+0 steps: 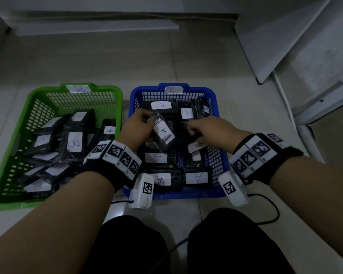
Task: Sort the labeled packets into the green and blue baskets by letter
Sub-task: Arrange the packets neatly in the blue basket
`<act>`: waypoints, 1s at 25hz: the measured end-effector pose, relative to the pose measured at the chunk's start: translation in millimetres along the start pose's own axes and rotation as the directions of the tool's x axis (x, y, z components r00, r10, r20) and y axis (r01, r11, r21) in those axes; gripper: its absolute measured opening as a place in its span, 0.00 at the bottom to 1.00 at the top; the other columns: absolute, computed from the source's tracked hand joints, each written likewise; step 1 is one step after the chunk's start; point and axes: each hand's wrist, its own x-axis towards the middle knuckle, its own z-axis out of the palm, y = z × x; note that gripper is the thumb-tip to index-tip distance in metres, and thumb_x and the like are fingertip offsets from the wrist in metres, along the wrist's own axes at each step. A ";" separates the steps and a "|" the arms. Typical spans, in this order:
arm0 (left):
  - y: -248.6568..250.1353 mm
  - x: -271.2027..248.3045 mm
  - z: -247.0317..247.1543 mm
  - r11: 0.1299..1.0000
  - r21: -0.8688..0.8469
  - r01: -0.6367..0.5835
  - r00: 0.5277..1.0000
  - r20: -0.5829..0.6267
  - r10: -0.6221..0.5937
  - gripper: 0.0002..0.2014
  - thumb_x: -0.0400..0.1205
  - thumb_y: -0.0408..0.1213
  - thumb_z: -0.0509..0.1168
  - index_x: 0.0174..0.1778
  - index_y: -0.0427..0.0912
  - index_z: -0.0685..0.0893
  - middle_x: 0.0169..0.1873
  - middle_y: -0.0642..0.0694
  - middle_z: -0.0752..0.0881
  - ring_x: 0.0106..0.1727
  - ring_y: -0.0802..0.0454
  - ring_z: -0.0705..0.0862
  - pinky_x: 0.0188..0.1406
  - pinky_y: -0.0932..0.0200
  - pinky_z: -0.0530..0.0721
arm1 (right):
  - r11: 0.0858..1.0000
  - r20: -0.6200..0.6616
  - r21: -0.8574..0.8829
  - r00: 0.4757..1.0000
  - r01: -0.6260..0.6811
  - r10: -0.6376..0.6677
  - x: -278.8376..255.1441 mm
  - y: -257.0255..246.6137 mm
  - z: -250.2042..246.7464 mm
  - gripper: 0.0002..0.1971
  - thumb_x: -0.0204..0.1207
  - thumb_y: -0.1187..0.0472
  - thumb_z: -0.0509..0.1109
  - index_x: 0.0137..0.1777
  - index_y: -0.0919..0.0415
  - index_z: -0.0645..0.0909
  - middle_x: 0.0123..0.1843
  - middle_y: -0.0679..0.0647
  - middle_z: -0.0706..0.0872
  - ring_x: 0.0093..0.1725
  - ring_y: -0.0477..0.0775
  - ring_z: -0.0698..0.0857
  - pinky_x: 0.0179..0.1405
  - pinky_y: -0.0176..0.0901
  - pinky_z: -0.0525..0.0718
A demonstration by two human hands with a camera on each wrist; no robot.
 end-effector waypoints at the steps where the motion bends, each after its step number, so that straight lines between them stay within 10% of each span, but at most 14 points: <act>1: 0.0 0.4 0.2 1.000 -0.017 0.005 1.000 -0.008 -0.005 0.07 0.83 0.42 0.65 0.54 0.46 0.77 0.50 0.44 0.85 0.46 0.48 0.88 0.38 0.51 0.91 | 0.998 0.021 0.062 1.000 -0.018 0.017 -2.3 -0.6 -3.5 0.12 0.71 0.60 0.75 0.52 0.56 0.77 0.47 0.50 0.80 0.47 0.52 0.78 0.39 0.41 0.72; 7: -0.2 -0.5 6.9 1.000 0.003 -0.014 1.000 0.021 0.014 0.10 0.82 0.43 0.66 0.56 0.45 0.77 0.52 0.43 0.86 0.46 0.46 0.88 0.41 0.47 0.91 | 0.985 0.424 -0.167 0.905 0.040 0.035 -11.6 -19.5 37.3 0.17 0.77 0.59 0.71 0.63 0.65 0.80 0.60 0.59 0.85 0.60 0.58 0.83 0.46 0.39 0.76; 18: 4.8 -4.5 18.7 0.998 -0.009 -0.061 0.998 0.028 0.062 0.14 0.79 0.38 0.69 0.56 0.44 0.73 0.47 0.39 0.82 0.46 0.46 0.87 0.40 0.49 0.91 | 0.999 0.516 -0.037 0.856 -0.022 0.038 -9.7 -12.3 41.1 0.20 0.73 0.52 0.75 0.60 0.64 0.82 0.53 0.58 0.87 0.50 0.56 0.85 0.46 0.45 0.82; 21: 7.5 -3.3 22.8 0.997 0.017 -0.078 0.997 0.026 0.078 0.10 0.80 0.33 0.67 0.54 0.42 0.74 0.47 0.41 0.81 0.45 0.48 0.86 0.33 0.58 0.90 | 0.968 0.288 0.130 0.942 -0.216 0.171 -4.0 -1.5 21.9 0.09 0.77 0.58 0.69 0.43 0.65 0.76 0.38 0.56 0.83 0.41 0.57 0.83 0.29 0.43 0.78; 25: 10.8 -5.7 40.9 0.999 0.039 -0.031 0.991 0.134 0.026 0.08 0.82 0.30 0.64 0.56 0.41 0.77 0.52 0.40 0.83 0.49 0.44 0.87 0.40 0.56 0.90 | 0.898 -0.161 0.434 0.974 -0.076 0.160 -4.6 -2.0 12.7 0.14 0.73 0.58 0.73 0.49 0.55 0.69 0.41 0.48 0.76 0.38 0.49 0.76 0.29 0.36 0.69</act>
